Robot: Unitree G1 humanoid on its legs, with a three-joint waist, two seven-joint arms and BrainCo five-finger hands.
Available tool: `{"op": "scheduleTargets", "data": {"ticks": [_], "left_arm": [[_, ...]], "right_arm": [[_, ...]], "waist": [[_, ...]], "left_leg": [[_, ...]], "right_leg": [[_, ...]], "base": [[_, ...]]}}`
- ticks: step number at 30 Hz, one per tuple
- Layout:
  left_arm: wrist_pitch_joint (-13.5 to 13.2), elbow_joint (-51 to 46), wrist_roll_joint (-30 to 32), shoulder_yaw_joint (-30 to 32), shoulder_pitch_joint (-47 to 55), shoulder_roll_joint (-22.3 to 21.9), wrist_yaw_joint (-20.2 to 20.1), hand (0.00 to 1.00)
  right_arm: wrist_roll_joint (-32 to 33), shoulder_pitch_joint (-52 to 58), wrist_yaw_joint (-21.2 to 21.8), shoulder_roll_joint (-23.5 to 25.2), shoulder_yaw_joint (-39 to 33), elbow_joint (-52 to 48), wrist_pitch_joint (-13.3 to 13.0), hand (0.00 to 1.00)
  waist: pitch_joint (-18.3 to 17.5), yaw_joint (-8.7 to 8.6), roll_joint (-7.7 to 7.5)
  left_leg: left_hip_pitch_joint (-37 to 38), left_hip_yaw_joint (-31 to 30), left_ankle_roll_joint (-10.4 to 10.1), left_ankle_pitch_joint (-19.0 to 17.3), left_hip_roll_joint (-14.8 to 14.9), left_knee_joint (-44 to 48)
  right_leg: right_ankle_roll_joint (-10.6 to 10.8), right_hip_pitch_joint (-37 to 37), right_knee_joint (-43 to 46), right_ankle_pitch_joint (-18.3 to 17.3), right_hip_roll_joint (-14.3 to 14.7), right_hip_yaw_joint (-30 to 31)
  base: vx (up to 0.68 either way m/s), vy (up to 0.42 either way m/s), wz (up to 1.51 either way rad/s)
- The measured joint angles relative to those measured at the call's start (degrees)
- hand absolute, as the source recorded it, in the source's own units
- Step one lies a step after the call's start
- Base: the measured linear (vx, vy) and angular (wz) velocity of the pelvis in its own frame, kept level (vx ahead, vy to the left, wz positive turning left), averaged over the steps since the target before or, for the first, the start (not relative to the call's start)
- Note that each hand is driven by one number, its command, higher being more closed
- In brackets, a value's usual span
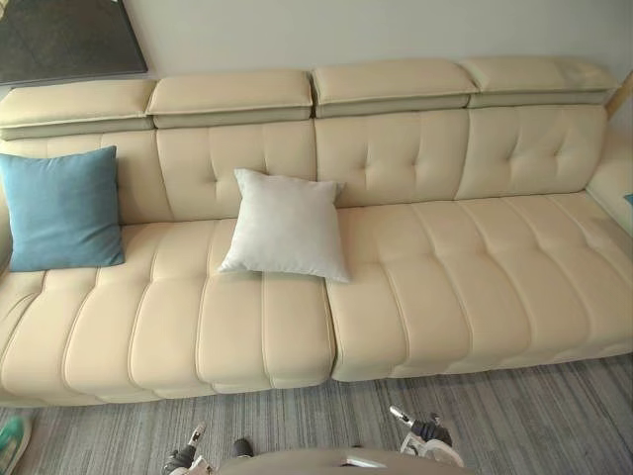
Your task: Pick up cushions and gather them together orderly.
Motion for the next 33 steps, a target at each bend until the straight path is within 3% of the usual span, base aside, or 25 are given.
{"op": "scheduleTargets", "data": {"ticks": [5,8,9,11,12,13,15,16,17,18,19,20,21,26,27,28,29,30,31,33], "left_arm": [[0.0,0.7,1.8,-0.7,0.0,1.0,0.8,0.0],[0.0,0.7,3.4,-1.2,-1.2,1.5,1.3,0.0],[0.0,0.7,4.1,-1.3,-1.8,2.1,1.9,0.0],[0.2,0.4,5.3,-1.5,-2.0,1.8,1.9,0.0],[0.3,0.0,5.4,-1.9,-2.1,1.6,2.0,0.0],[0.5,-0.2,6.5,-2.5,-2.1,1.7,2.0,0.0],[0.5,-0.7,7.5,-4.3,-1.3,2.9,2.0,0.0],[0.5,-1.3,7.5,-4.6,-1.2,3.6,2.0,0.0],[0.5,-1.3,7.5,-4.8,-1.1,4.0,2.0,0.0],[0.7,-1.1,7.4,-5.2,-1.5,4.6,2.1,0.0],[0.8,-0.9,7.4,-5.6,-2.0,4.7,2.1,0.0],[1.0,-0.2,7.5,-7.1,-3.0,4.3,2.2,0.0],[1.1,-0.1,7.5,-8.3,-3.7,3.7,2.1,0.0],[1.3,-0.9,9.7,-13.5,-3.9,3.2,1.9,0.0],[1.3,-1.1,10.8,-14.2,-4.2,3.2,1.9,0.0],[1.3,-1.4,11.4,-13.8,-5.6,4.2,1.8,0.0],[1.3,-1.4,11.4,-13.3,-5.9,4.3,1.8,0.0],[1.3,-1.1,11.7,-12.7,-5.7,4.2,1.9,0.0],[1.3,-1.1,12.0,-12.1,-5.3,3.3,1.9,0.0],[1.3,-1.1,11.9,-11.1,-4.7,3.0,1.8,0.0]], "right_arm": [[-2.2,-1.4,0.0,-0.2,1.4,2.2,0.3,0.0],[-2.2,-2.1,-0.1,-0.1,2.8,2.2,0.3,0.0],[-2.2,-1.9,-0.1,0.1,4.0,2.2,0.3,0.0],[-2.7,-1.9,-0.2,-0.1,3.9,2.1,0.4,0.0],[-3.5,-2.1,-0.2,-0.2,3.8,2.0,0.4,0.0],[-4.5,-2.0,-0.2,-0.5,3.8,2.1,0.3,0.0],[-4.5,-2.1,-0.1,-0.5,3.7,3.4,0.4,0.0],[-4.5,-2.5,0.0,-0.3,4.3,4.8,0.4,0.0],[-4.5,-3.1,0.0,-0.4,4.6,5.0,0.5,0.0],[-4.5,-6.0,-0.1,-0.7,5.2,4.8,0.4,0.0],[-4.5,-7.1,-0.1,-0.8,5.4,4.7,0.3,0.0],[-4.5,-9.0,-0.2,-1.8,5.8,4.7,0.4,0.0],[-4.5,-9.0,-0.3,-2.8,5.9,4.8,0.6,0.0],[-4.5,-6.2,-0.8,-3.3,6.2,4.6,1.2,0.0],[-4.5,-6.0,-1.0,-3.2,6.1,4.3,1.2,0.0],[-4.4,-5.5,-1.2,-2.1,4.9,4.2,1.1,0.0],[-4.4,-5.5,-1.2,-2.1,4.4,4.2,1.1,0.0],[-4.3,-5.3,-1.4,-2.2,3.3,4.1,1.0,0.0],[-4.3,-4.7,-1.6,-2.4,2.1,4.0,1.0,0.0],[-4.3,-4.2,-1.6,-1.9,1.2,4.3,1.2,0.0]], "waist": [[1.3,0.25,-1.56],[3.8,0.31,-2.22],[4.4,0.38,-2.46],[4.7,0.36,-1.63],[5.1,0.44,-1.3],[5.3,-0.13,-1.01],[4.8,0.14,-1.85],[3.9,1.05,-3.25],[3.6,1.59,-3.41],[3.2,2.39,-3.62],[3.6,2.15,-3.53],[5.4,1.61,-1.28],[6.5,1.63,0.0],[6.9,0.36,1.93],[7.1,0.04,0.84],[7.8,0.37,-1.45],[7.9,0.38,-1.84],[8.1,-0.06,-2.26],[7.9,-0.34,-1.04],[7.8,-0.3,-0.74]], "left_leg": [[2.7,3.1,-0.5,-1.2,-0.4,0.3],[3.5,3.4,0.5,-2.2,-1.1,0.4],[3.1,1.3,1.5,-2.8,-1.7,0.4],[1.6,0.2,3.1,-1.4,-1.0,0.4],[0.9,0.3,3.8,-0.6,-0.5,0.4],[0.0,-1.1,4.1,0.4,-0.4,0.4],[-0.6,-4.1,3.3,1.9,-0.3,0.4],[-1.2,-4.3,2.8,2.3,-0.8,0.4],[-1.9,-4.3,2.5,2.5,-1.0,0.9],[-6.4,-4.2,2.3,2.5,0.2,4.0],[-8.1,-4.2,2.3,2.5,0.4,5.1],[-10.0,-5.4,2.3,2.6,1.1,6.4],[-10.0,-7.2,2.3,2.6,1.0,6.7],[-8.1,-7.5,1.7,3.6,1.2,4.4],[-8.4,-7.5,0.6,2.3,1.0,3.6],[-10.0,-7.6,2.5,-0.7,-0.3,10.4],[-10.6,-8.0,3.5,-1.5,-0.8,15.1],[-10.7,-9.2,4.6,-7.5,-1.7,22.0],[-9.0,-12.5,3.1,-14.3,-2.2,25.3],[-7.6,-13.1,2.4,-17.1,-3.0,24.1]], "right_leg": [[-1.0,0.3,0.3,0.8,0.0,3.4],[-1.8,-0.3,2.3,1.3,-0.2,2.9],[-5.9,-1.1,2.7,1.3,-0.4,1.7],[-10.9,-1.2,2.5,-1.0,-0.8,-1.6],[-9.6,-2.6,6.4,-3.7,-1.7,-4.9],[-6.2,-5.6,20.5,-7.7,-3.8,-8.3],[-3.6,-4.0,31.6,-10.2,-4.5,-10.0],[-1.9,-2.7,28.4,-9.2,-4.4,-9.8],[-1.4,-2.2,25.6,-9.6,-4.0,-9.8],[-1.1,-1.0,16.3,-9.4,-2.2,-9.9],[-0.7,0.0,11.8,-9.2,-1.8,-9.9],[0.1,1.3,7.1,-6.8,-0.9,-10.2],[0.1,2.2,5.4,-5.6,-0.3,-10.1],[-0.1,2.4,6.5,-5.3,0.0,-11.3],[-0.6,1.5,6.5,-5.2,-0.7,-11.5],[-0.4,0.5,6.6,-4.6,-2.8,-11.2],[-0.2,0.2,7.0,-4.5,-3.3,-11.0],[0.2,0.1,7.4,-4.3,-4.0,-10.1],[0.7,-0.1,7.4,-4.1,-3.0,-7.4],[0.5,-0.3,7.2,-3.4,-2.5,-3.9]], "base": [[-0.01,0.032,-0.33],[-0.08,0.029,-0.27],[-0.12,0.018,-0.07],[-0.1,0.027,0.06],[-0.1,0.018,0.42],[-0.07,0.009,0.59],[-0.04,-0.101,0.78],[-0.01,-0.164,0.36],[-0.03,-0.167,-0.38],[-0.06,-0.139,-0.5],[-0.17,-0.142,-0.43],[-0.18,-0.068,-0.12],[-0.23,-0.037,-0.02],[-0.16,0.013,0.04],[-0.16,0.076,-0.06],[-0.12,0.074,-0.13],[-0.09,0.086,-0.23],[-0.09,0.092,-0.46],[-0.12,0.135,-0.57],[-0.11,0.189,-0.66]]}}
